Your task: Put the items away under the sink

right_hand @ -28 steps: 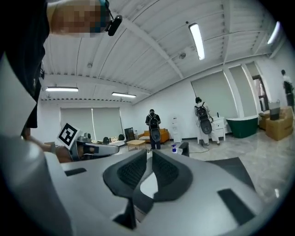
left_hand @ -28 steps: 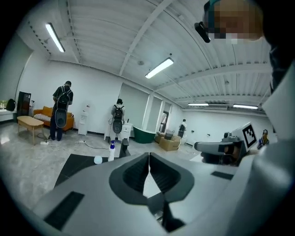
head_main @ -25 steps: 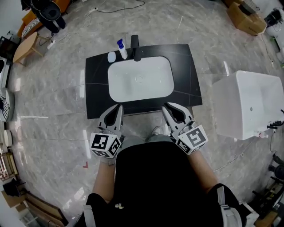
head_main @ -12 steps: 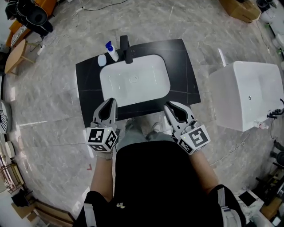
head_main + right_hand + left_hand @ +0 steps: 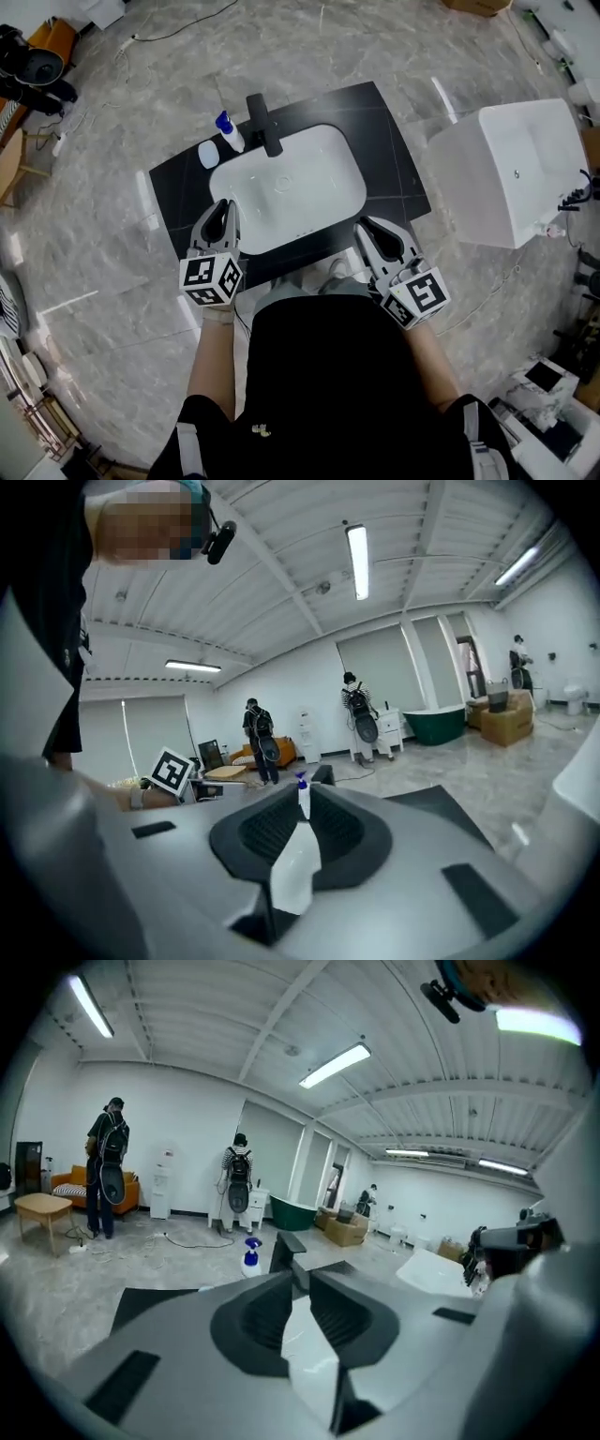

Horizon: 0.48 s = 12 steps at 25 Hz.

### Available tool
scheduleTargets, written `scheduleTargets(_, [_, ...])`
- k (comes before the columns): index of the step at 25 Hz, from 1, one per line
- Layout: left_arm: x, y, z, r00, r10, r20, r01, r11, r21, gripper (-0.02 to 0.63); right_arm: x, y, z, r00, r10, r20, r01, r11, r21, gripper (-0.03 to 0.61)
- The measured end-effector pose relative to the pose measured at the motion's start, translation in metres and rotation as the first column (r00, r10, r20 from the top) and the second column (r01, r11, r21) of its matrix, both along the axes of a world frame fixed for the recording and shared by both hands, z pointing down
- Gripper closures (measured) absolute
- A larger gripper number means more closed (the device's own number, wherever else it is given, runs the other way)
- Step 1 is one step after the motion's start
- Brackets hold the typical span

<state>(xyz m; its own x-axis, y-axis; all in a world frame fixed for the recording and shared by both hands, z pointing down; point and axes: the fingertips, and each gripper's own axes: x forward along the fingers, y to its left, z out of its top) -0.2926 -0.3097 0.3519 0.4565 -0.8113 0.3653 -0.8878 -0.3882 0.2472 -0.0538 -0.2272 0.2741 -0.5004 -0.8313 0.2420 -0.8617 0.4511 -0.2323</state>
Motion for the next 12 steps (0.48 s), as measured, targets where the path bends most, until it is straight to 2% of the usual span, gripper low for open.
scheduleTargets(7, [-0.017, -0.057, 0.039, 0.998, 0.046, 0.05, -0.044, 0.998, -0.045, 0.457, -0.01, -0.006, -0.005, 0.991, 0.128, -0.041, -0.129, 0.991, -0.018, 0.525])
scheduleTargets(12, [-0.016, -0.098, 0.07, 0.994, 0.069, 0.084, -0.063, 0.996, -0.07, 0.414, -0.001, -0.001, 0.002, 0.965, 0.253, -0.068, -0.257, 0.963, -0.074, 0.525])
